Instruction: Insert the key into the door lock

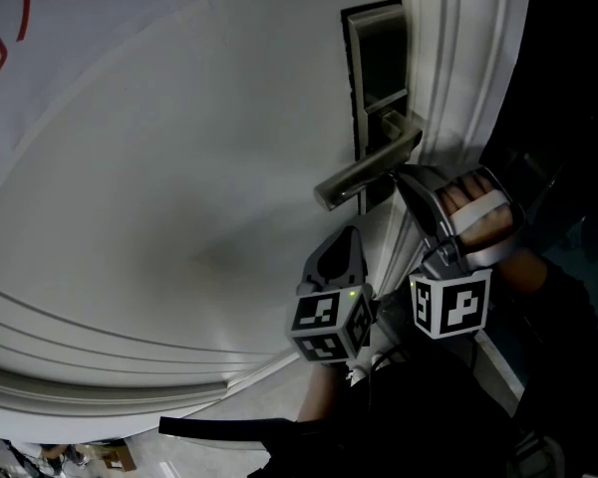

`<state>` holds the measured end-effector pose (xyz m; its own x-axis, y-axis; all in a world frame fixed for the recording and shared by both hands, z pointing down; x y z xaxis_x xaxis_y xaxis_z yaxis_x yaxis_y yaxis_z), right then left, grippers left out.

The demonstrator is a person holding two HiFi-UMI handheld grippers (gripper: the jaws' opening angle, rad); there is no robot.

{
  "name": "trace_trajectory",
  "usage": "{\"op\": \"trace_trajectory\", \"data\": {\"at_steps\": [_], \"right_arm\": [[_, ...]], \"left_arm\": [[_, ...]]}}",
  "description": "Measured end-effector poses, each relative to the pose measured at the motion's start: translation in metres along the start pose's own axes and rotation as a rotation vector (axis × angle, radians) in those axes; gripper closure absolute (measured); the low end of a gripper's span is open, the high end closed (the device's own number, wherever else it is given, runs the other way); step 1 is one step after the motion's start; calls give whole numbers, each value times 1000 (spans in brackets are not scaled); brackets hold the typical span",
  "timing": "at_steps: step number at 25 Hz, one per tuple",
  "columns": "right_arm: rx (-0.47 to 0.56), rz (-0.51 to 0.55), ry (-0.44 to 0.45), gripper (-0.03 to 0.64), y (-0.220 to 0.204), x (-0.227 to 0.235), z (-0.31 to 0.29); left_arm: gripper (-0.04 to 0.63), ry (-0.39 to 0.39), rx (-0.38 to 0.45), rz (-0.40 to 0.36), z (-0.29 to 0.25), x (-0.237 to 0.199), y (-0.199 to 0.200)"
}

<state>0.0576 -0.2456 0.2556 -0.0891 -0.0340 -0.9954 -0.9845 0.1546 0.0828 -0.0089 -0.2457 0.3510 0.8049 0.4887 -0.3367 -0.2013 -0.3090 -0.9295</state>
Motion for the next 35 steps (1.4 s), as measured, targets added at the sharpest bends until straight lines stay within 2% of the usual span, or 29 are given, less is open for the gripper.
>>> {"op": "trace_trajectory", "data": {"at_steps": [16, 30, 35], "right_arm": [[1, 3, 3, 604, 0, 0, 0], [-1, 5, 11, 604, 0, 1, 1], [-2, 13, 13, 604, 0, 0, 0]], "left_arm": [[595, 8, 38, -16, -4, -4, 3], [595, -11, -4, 11, -3, 2, 0], [595, 2, 34, 0, -4, -4, 6]]}}
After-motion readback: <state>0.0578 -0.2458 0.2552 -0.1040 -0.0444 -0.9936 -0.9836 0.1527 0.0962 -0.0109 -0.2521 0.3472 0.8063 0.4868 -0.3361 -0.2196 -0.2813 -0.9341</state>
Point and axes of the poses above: the fingertips, and each gripper's own axes: z backward along the fingers, x to its right, y out of its top, the point moved 1 cm from there along z, backward along the fingers, and after that the axes turned 1 degree about z, right-handed, at the moved point
